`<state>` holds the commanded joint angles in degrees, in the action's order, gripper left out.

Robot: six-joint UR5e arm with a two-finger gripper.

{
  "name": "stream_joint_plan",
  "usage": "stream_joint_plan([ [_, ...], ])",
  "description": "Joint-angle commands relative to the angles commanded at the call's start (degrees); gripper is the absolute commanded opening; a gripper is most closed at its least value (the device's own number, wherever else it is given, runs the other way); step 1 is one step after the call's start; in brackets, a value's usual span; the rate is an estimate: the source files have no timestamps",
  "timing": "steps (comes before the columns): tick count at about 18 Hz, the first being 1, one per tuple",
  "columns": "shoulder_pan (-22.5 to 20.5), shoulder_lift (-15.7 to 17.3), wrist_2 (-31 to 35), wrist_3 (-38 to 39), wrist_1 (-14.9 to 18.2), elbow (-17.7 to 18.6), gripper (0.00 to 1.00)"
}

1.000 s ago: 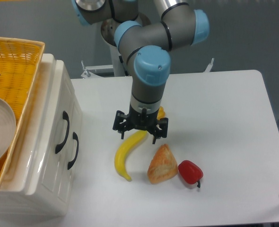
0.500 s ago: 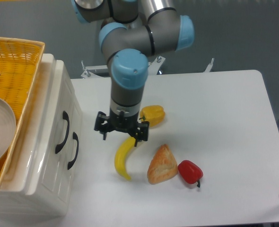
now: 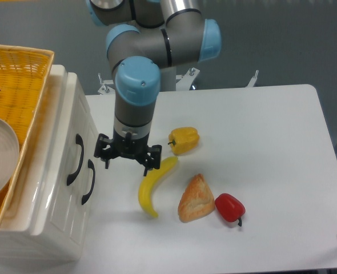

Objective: Slide the top white drawer open
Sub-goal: 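Move the open gripper toward the top drawer's black handle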

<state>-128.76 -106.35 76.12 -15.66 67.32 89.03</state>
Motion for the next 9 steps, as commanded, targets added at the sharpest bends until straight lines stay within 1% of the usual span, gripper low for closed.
stream_joint_plan([
  [3, -0.53, 0.09, -2.2, 2.64, 0.09, 0.0, 1.0],
  [7, -1.14, 0.18, -2.46, 3.17, 1.05, 0.0, 1.0],
  [9, -1.58, 0.7, -4.12, 4.57, 1.06, 0.0, 1.0],
])
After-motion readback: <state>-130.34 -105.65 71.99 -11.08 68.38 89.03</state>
